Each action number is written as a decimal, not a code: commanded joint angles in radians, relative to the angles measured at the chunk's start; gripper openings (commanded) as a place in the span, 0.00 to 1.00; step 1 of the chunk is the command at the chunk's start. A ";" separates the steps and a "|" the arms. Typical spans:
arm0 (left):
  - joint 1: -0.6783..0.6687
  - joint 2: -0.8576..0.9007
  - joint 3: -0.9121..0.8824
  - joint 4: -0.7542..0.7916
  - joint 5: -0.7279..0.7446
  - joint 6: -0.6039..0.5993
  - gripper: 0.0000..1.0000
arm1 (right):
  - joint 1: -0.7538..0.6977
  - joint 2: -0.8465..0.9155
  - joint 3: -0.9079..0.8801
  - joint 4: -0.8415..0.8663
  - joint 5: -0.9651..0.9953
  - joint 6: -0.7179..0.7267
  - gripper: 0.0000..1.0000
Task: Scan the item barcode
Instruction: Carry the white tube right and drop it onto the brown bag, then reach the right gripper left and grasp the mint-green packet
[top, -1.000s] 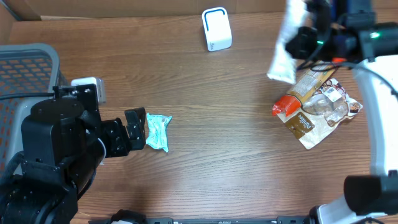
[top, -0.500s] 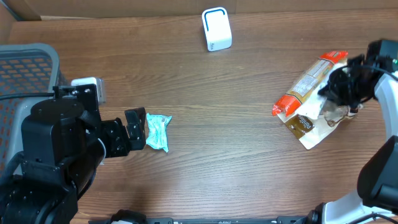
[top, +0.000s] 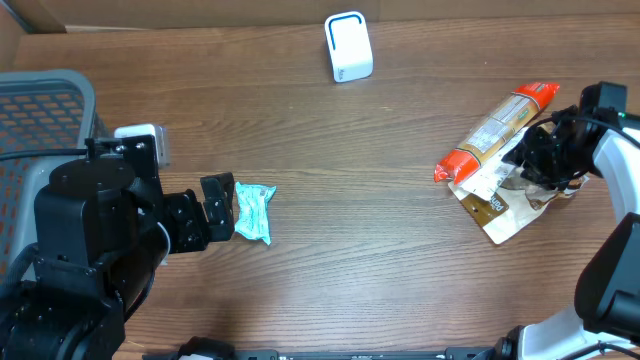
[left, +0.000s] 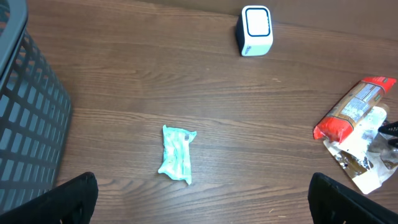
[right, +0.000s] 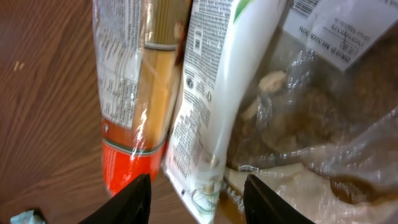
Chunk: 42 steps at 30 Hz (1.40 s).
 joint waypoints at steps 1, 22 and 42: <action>0.005 0.002 0.012 -0.001 -0.013 -0.014 1.00 | 0.001 -0.019 0.129 -0.063 0.007 0.000 0.48; 0.005 0.002 0.012 -0.014 -0.013 -0.014 0.99 | 0.743 0.153 0.262 0.196 -0.239 0.153 0.69; 0.005 0.002 0.012 -0.014 -0.013 -0.014 0.99 | 1.157 0.416 0.262 0.407 -0.192 0.319 0.46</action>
